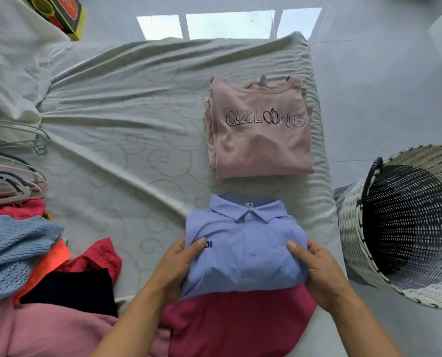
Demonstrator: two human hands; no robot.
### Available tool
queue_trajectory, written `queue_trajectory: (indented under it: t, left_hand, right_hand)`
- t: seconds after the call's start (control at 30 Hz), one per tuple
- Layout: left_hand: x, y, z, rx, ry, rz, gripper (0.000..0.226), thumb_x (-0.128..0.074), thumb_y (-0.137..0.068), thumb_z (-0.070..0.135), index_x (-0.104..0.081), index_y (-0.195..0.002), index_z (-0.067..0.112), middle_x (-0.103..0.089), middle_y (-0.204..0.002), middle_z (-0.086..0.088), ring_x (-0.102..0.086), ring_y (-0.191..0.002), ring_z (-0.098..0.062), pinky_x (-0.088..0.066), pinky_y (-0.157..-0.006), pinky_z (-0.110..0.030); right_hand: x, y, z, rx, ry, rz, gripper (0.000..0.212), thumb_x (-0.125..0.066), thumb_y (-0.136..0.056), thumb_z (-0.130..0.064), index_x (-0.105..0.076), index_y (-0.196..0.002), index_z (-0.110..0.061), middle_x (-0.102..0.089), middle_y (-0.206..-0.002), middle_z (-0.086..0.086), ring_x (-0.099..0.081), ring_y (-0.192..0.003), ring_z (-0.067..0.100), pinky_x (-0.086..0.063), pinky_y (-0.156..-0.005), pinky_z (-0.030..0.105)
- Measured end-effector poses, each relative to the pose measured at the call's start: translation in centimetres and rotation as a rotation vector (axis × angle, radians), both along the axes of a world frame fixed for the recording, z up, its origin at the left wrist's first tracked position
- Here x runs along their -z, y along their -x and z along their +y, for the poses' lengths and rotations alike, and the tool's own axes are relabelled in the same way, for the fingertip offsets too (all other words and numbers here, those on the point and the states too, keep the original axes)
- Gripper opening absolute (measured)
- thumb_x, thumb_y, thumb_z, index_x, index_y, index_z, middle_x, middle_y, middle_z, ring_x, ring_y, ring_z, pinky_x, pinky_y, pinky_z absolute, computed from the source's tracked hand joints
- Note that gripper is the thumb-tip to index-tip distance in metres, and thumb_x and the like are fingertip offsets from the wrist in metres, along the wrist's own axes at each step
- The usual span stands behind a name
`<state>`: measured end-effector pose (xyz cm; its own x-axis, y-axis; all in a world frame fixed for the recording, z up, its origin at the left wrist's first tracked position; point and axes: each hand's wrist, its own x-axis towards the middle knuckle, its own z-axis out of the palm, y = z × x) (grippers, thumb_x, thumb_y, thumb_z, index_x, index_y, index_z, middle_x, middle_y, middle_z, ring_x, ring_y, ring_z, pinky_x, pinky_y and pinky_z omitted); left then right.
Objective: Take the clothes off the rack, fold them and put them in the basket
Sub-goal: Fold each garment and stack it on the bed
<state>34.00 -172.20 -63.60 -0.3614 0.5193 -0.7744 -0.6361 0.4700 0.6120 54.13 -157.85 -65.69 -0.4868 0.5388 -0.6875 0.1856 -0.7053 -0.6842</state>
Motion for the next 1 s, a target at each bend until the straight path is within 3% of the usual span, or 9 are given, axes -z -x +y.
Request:
queue_trajectory:
  t: [0.07, 0.17, 0.33, 0.5, 0.63, 0.7, 0.77, 0.9, 1.0]
  left_hand:
    - [-2.4, 1.1, 1.6, -0.043, -0.053, 0.001, 0.014, -0.051, -0.093, 0.013, -0.063, -0.098, 0.011, -0.074, -0.08, -0.006, -0.07, -0.068, -0.016, -0.056, -0.056, -0.023]
    - [-5.5, 3.1, 5.0, -0.073, -0.132, 0.031, 0.012, -0.049, -0.095, 0.013, -0.061, -0.096, 0.014, -0.074, -0.075, -0.001, -0.07, -0.065, -0.012, -0.053, -0.051, -0.02]
    - [-8.9, 7.1, 12.5, -0.091, -0.31, 0.123, 0.029, -0.046, -0.096, 0.013, -0.054, -0.123, 0.016, -0.067, -0.107, -0.005, -0.067, -0.086, -0.015, -0.057, -0.065, -0.022]
    - [-9.8, 11.1, 18.9, -0.105, -0.485, 0.195, 0.03, -0.043, -0.097, 0.009, -0.05, -0.126, 0.016, -0.067, -0.101, -0.005, -0.068, -0.079, -0.017, -0.058, -0.068, -0.028]
    - [-3.0, 12.5, 20.4, -0.036, -0.226, 0.21, 0.029, -0.052, -0.095, 0.025, -0.055, -0.116, 0.006, -0.069, -0.101, -0.008, -0.066, -0.082, -0.018, -0.056, -0.07, -0.031]
    - [1.0, 11.5, 19.4, 0.12, 0.032, 0.265, 0.031, -0.057, -0.092, 0.032, -0.057, -0.1, 0.002, -0.066, -0.08, -0.005, -0.061, -0.069, -0.015, -0.048, -0.06, -0.024]
    - [4.2, 10.1, 18.2, 0.188, 0.183, 0.359, 0.031, -0.062, -0.088, 0.032, -0.054, -0.098, 0.003, -0.055, -0.083, -0.006, -0.052, -0.073, -0.018, -0.041, -0.06, -0.024]
    - [5.5, 8.4, 17.2, 0.16, 0.165, 0.49, 0.027, -0.062, -0.088, 0.026, -0.048, -0.1, 0.006, -0.051, -0.089, -0.003, -0.049, -0.079, -0.017, -0.038, -0.058, -0.025]
    - [5.1, 8.1, 17.4, 0.176, 0.192, 0.596, 0.023, -0.064, -0.085, 0.022, -0.05, -0.093, 0.005, -0.054, -0.091, -0.008, -0.05, -0.08, -0.021, -0.038, -0.065, -0.03]
  right_hand:
    - [-2.3, 1.1, 2.2, 0.018, 0.005, 0.091, 0.074, -0.089, -0.045, -0.04, -0.065, -0.107, -0.006, -0.072, -0.101, 0.012, -0.07, -0.088, 0.021, -0.057, -0.066, 0.026]
    - [-5.6, 3.6, 5.8, 0.006, -0.046, 0.145, 0.024, -0.057, -0.086, -0.014, -0.063, -0.108, -0.006, -0.073, -0.094, 0.007, -0.07, -0.08, 0.014, -0.056, -0.063, 0.022]
    - [-10.9, 8.6, 13.8, -0.039, -0.282, 0.143, 0.028, -0.038, -0.098, -0.009, -0.061, -0.113, -0.015, -0.072, -0.098, -0.001, -0.069, -0.087, 0.01, -0.056, -0.067, 0.02]
    - [-13.0, 12.0, 20.3, -0.039, -0.412, 0.104, 0.022, -0.041, -0.099, -0.015, -0.057, -0.114, -0.016, -0.065, -0.11, -0.001, -0.064, -0.097, 0.015, -0.056, -0.074, 0.021]
    - [-7.1, 13.3, 22.6, -0.062, -0.394, -0.124, 0.015, -0.046, -0.098, -0.017, -0.057, -0.089, -0.013, -0.063, -0.077, 0.002, -0.062, -0.065, 0.012, -0.051, -0.049, 0.017]
    - [-2.8, 12.8, 22.5, -0.141, -0.321, -0.282, 0.015, -0.05, -0.095, -0.017, -0.058, -0.089, -0.006, -0.056, -0.074, 0.006, -0.058, -0.054, 0.013, -0.044, -0.047, 0.018]
    - [0.6, 11.8, 22.3, -0.163, -0.323, -0.367, 0.021, -0.057, -0.09, -0.014, -0.059, -0.101, 0.004, -0.056, -0.084, 0.013, -0.055, -0.066, 0.021, -0.041, -0.058, 0.028]
    - [2.9, 10.8, 21.3, -0.066, -0.408, -0.354, 0.037, -0.071, -0.08, -0.011, -0.053, -0.11, 0.004, -0.062, -0.097, 0.016, -0.06, -0.083, 0.027, -0.044, -0.062, 0.031]
    - [3.0, 11.2, 21.0, -0.083, -0.528, -0.453, 0.05, -0.066, -0.081, -0.004, -0.04, -0.124, 0.0, -0.058, -0.11, 0.017, -0.057, -0.096, 0.027, -0.046, -0.083, 0.038]
